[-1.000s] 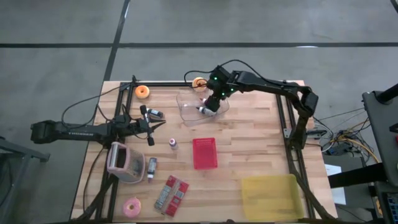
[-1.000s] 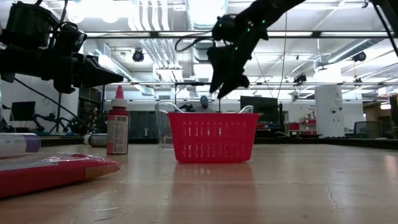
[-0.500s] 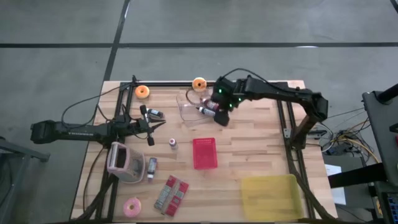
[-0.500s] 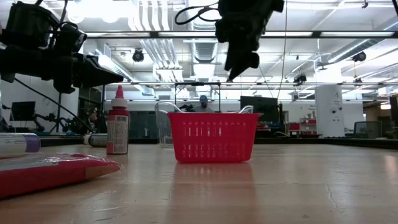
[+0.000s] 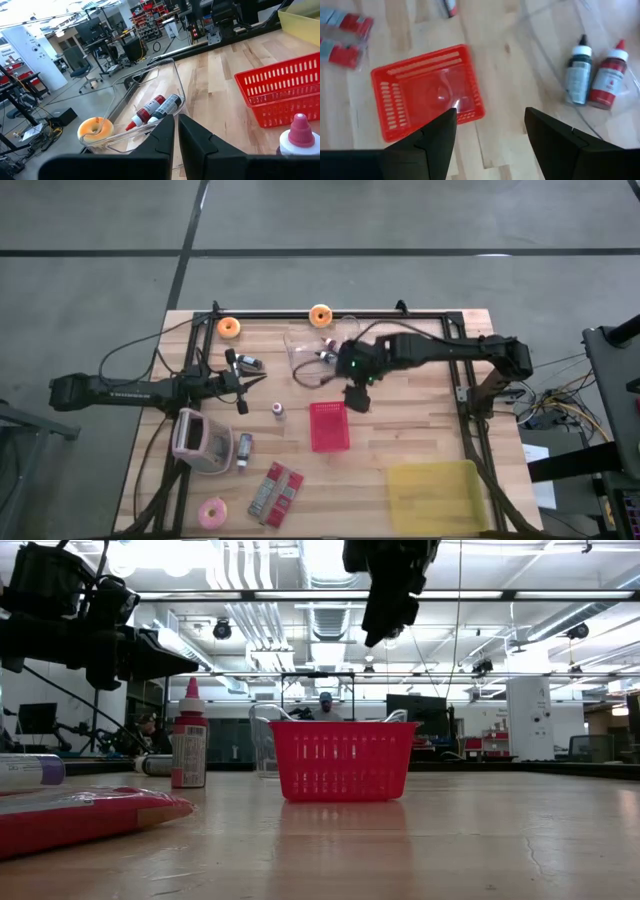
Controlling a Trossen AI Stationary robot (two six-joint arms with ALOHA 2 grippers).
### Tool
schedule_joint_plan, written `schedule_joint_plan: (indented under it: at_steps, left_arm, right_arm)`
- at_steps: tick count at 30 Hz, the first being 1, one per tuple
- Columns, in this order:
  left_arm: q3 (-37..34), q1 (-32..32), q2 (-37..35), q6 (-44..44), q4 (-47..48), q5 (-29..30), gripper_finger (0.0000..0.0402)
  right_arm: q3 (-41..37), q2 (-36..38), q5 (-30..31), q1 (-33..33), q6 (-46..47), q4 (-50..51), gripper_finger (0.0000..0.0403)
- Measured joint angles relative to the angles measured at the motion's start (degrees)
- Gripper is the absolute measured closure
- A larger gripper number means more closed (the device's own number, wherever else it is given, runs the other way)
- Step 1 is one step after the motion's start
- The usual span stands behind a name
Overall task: Pick & Place Food Item
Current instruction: Put the pink food coloring bottle into the transparent bin
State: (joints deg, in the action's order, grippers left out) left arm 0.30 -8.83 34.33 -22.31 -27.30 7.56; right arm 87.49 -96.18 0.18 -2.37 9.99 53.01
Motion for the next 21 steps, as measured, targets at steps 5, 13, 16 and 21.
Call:
schedule_joint_plan:
  at_steps: [5,13,16,21]
  left_arm:
    - [0.0,-0.01,-0.01,0.0,-0.01,0.01,0.0374]
    - [0.02,0.0,0.0,0.0,-0.01,-0.01,0.0374]
    - [0.0,0.01,0.0,0.0,0.01,-0.01,0.0374]
    - [0.0,-0.01,0.0,-0.01,0.0,0.01,0.0374]
  right_arm:
    - [-0.14,-1.36,9.31,4.55,-0.99,-5.21,0.0174]
    - [-3.58,-2.25,19.19,6.16,-1.87,-22.03,0.0174]
    - [-8.32,-2.12,19.04,6.16,-3.68,-31.53,0.0174]
    - [-16.93,-1.94,19.01,6.15,-10.55,-51.47,0.0174]
